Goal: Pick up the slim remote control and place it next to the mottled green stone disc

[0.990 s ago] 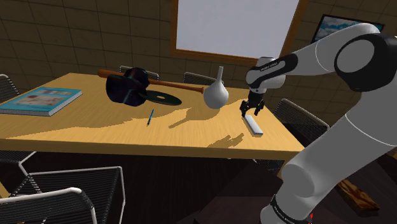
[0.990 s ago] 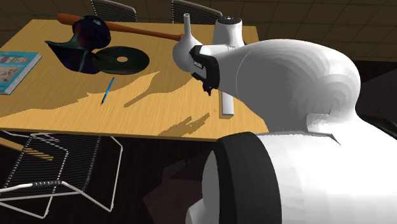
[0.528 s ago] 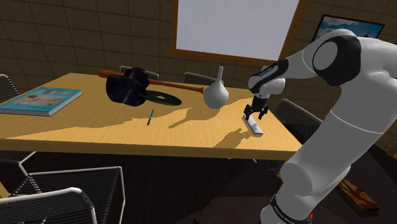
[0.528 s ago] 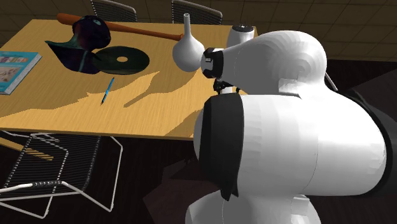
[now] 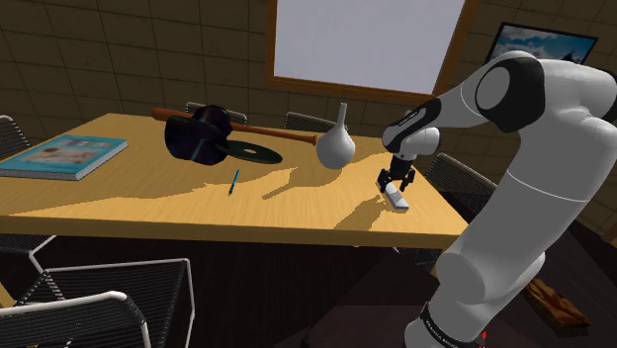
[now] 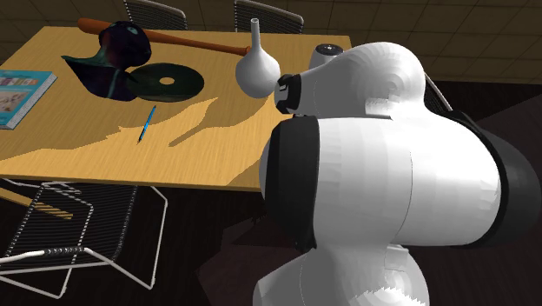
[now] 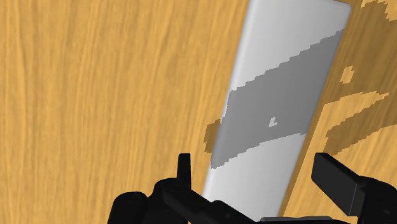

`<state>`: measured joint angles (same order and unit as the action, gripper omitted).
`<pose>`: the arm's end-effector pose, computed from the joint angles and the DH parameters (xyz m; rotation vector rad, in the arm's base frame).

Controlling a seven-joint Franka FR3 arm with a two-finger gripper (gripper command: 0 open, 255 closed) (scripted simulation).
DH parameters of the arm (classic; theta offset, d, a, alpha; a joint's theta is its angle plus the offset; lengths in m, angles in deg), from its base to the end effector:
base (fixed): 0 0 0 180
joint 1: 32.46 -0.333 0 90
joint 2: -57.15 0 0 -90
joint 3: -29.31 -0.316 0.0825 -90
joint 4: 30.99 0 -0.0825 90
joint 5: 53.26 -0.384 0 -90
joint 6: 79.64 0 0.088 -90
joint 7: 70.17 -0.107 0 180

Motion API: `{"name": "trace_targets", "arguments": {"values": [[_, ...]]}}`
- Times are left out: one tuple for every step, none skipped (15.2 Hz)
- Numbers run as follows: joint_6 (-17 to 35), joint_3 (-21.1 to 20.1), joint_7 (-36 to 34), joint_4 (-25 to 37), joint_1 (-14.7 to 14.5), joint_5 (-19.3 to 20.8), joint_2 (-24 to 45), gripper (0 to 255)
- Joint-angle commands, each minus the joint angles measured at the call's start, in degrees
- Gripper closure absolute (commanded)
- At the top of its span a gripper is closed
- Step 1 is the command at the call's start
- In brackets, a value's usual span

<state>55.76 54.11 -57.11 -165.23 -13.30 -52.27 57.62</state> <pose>0.3636 -0.3509 0.3312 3.0140 -0.8132 0.0059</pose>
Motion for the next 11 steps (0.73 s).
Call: {"name": "trace_targets", "arguments": {"values": [[0.1,0.0,0.0,-0.1,0.0,0.0,0.0,0],[0.1,0.0,0.0,-0.1,0.0,0.0,0.0,0],[0.1,0.0,0.0,-0.1,0.0,0.0,0.0,0],[0.1,0.0,0.0,0.0,0.0,0.0,0.0,0],[0.1,0.0,0.0,-0.1,0.0,0.0,0.0,0],[0.1,0.0,0.0,-0.1,0.0,0.0,0.0,255],[0.1,0.0,0.0,-0.1,0.0,0.0,0.0,255],[0.1,0.0,0.0,-0.1,0.0,0.0,0.0,255],[0.1,0.0,0.0,-0.1,0.0,0.0,0.0,255],[0.1,0.0,0.0,-0.1,0.0,0.0,0.0,255],[0.1,0.0,0.0,-0.1,0.0,0.0,0.0,255]]}}
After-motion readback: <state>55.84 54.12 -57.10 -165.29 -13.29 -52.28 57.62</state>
